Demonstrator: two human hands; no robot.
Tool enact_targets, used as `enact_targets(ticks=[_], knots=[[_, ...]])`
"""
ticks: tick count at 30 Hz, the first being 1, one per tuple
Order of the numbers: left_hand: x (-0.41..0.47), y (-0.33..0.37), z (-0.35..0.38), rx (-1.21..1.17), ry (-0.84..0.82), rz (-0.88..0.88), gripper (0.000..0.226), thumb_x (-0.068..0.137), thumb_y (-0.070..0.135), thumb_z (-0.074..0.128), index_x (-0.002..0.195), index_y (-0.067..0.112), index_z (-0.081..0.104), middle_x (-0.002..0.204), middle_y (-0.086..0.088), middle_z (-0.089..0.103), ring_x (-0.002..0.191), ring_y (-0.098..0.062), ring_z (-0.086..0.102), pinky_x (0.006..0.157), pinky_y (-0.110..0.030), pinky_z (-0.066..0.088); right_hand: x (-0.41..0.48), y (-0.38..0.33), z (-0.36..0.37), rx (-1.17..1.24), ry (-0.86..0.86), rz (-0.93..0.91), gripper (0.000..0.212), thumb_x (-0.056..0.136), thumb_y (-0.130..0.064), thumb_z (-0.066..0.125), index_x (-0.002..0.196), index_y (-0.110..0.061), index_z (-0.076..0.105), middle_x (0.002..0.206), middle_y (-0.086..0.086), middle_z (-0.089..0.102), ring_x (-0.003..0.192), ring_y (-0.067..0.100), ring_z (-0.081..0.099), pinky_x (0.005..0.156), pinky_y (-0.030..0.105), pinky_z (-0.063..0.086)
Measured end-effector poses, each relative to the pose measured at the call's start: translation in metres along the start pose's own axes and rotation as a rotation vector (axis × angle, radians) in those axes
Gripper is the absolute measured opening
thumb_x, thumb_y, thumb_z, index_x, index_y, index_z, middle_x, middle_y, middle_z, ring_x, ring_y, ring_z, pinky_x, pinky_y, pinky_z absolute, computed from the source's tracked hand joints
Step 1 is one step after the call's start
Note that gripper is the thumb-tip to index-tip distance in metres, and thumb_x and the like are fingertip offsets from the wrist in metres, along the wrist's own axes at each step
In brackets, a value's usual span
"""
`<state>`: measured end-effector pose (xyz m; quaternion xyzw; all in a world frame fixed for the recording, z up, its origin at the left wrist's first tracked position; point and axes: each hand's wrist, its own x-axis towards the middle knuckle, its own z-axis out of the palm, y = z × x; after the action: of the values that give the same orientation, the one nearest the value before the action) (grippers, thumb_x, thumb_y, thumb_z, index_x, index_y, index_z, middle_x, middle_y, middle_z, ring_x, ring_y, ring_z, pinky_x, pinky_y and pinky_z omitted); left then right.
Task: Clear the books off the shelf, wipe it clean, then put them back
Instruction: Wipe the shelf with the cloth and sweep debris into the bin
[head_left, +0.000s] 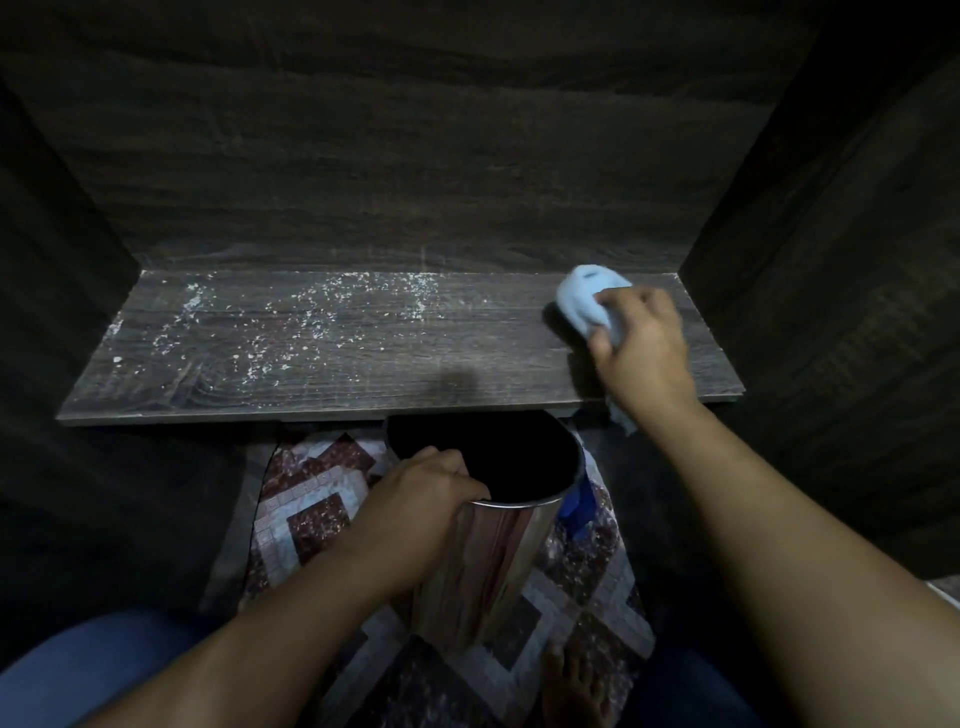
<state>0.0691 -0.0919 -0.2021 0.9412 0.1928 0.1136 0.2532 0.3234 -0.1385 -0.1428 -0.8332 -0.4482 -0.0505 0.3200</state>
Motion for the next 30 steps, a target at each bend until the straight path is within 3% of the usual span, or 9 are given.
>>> enact_targets(ticks=[3, 8, 12, 15, 18, 21, 25, 28, 30], knots=[[0.008, 0.004, 0.005, 0.018, 0.008, 0.013, 0.016, 0.081, 0.022, 0.072, 0.093, 0.032, 0.074, 0.081, 0.009, 0.054, 0.077, -0.012, 0.048, 0.062, -0.030, 0.046, 0.009, 0.036, -0.009, -0.143, 0.150, 0.097, 0.042, 0.083, -0.009, 0.063, 0.125, -0.012, 0.060, 0.130, 0.022, 0.045, 0.117, 0.041, 0.044, 0.097, 0.045, 0.042], [0.020, 0.012, 0.013, 0.016, 0.006, 0.013, 0.022, 0.079, 0.027, 0.059, 0.095, 0.031, 0.074, 0.083, 0.009, 0.057, 0.077, -0.012, 0.050, 0.064, -0.027, 0.045, 0.008, 0.074, 0.002, -0.306, -0.041, 0.329, 0.050, 0.092, -0.028, 0.051, 0.141, -0.021, 0.044, 0.134, 0.025, 0.043, 0.118, 0.044, 0.037, 0.097, 0.046, 0.035], [0.027, 0.013, 0.018, 0.033, 0.021, 0.021, 0.021, 0.076, 0.023, 0.063, 0.092, 0.032, 0.074, 0.079, 0.011, 0.056, 0.073, -0.010, 0.049, 0.060, -0.022, 0.039, 0.008, 0.057, 0.019, -0.299, -0.132, 0.181, 0.055, 0.091, -0.029, 0.045, 0.145, -0.016, 0.041, 0.132, 0.030, 0.046, 0.118, 0.041, 0.041, 0.100, 0.037, 0.024], [0.031, 0.015, 0.021, 0.028, 0.022, 0.031, 0.016, 0.078, 0.027, 0.069, 0.092, 0.034, 0.072, 0.079, 0.014, 0.052, 0.072, -0.008, 0.047, 0.060, -0.021, 0.038, 0.000, 0.036, 0.027, -0.171, -0.189, 0.001, 0.054, 0.088, -0.025, 0.051, 0.141, -0.014, 0.047, 0.131, 0.027, 0.051, 0.114, 0.042, 0.045, 0.100, 0.036, 0.031], [0.034, 0.018, 0.022, 0.026, 0.023, 0.031, 0.017, 0.082, 0.038, 0.058, 0.092, 0.035, 0.072, 0.077, 0.015, 0.052, 0.071, -0.008, 0.048, 0.058, -0.022, 0.039, -0.006, 0.027, 0.033, 0.057, -0.240, -0.074, 0.051, 0.088, -0.014, 0.058, 0.138, -0.018, 0.052, 0.131, 0.018, 0.054, 0.119, 0.036, 0.045, 0.100, 0.028, 0.031], [0.036, 0.017, 0.024, 0.051, 0.026, 0.027, 0.014, 0.079, 0.030, 0.067, 0.092, 0.034, 0.071, 0.077, 0.014, 0.051, 0.070, -0.008, 0.048, 0.058, -0.021, 0.037, -0.001, 0.033, 0.032, 0.107, -0.042, -0.074, 0.048, 0.085, -0.006, 0.057, 0.132, -0.016, 0.059, 0.130, 0.022, 0.051, 0.118, 0.041, 0.043, 0.104, 0.037, 0.034], [0.038, 0.016, 0.024, 0.078, 0.017, -0.002, 0.030, 0.069, 0.018, 0.079, 0.094, 0.034, 0.071, 0.077, 0.016, 0.051, 0.070, -0.007, 0.049, 0.059, -0.017, 0.036, 0.023, 0.055, 0.017, -0.075, 0.245, 0.030, 0.057, 0.078, 0.002, 0.059, 0.131, -0.022, 0.059, 0.140, 0.024, 0.039, 0.109, 0.045, 0.040, 0.095, 0.048, 0.041], [0.039, 0.017, 0.025, 0.092, 0.024, 0.002, 0.031, 0.068, 0.019, 0.078, 0.094, 0.034, 0.071, 0.078, 0.016, 0.051, 0.070, -0.006, 0.049, 0.060, -0.015, 0.034, 0.039, 0.073, 0.008, -0.334, 0.275, 0.056, 0.057, 0.083, 0.004, 0.055, 0.131, -0.028, 0.058, 0.148, 0.018, 0.034, 0.103, 0.046, 0.042, 0.083, 0.051, 0.042], [0.040, 0.015, 0.027, 0.097, 0.022, 0.008, 0.035, 0.066, 0.017, 0.081, 0.095, 0.034, 0.072, 0.079, 0.015, 0.052, 0.071, -0.006, 0.051, 0.060, -0.015, 0.036, 0.052, 0.086, 0.005, -0.469, 0.182, 0.051, 0.052, 0.090, -0.002, 0.051, 0.136, -0.027, 0.052, 0.154, 0.013, 0.026, 0.113, 0.046, 0.037, 0.089, 0.052, 0.038]])
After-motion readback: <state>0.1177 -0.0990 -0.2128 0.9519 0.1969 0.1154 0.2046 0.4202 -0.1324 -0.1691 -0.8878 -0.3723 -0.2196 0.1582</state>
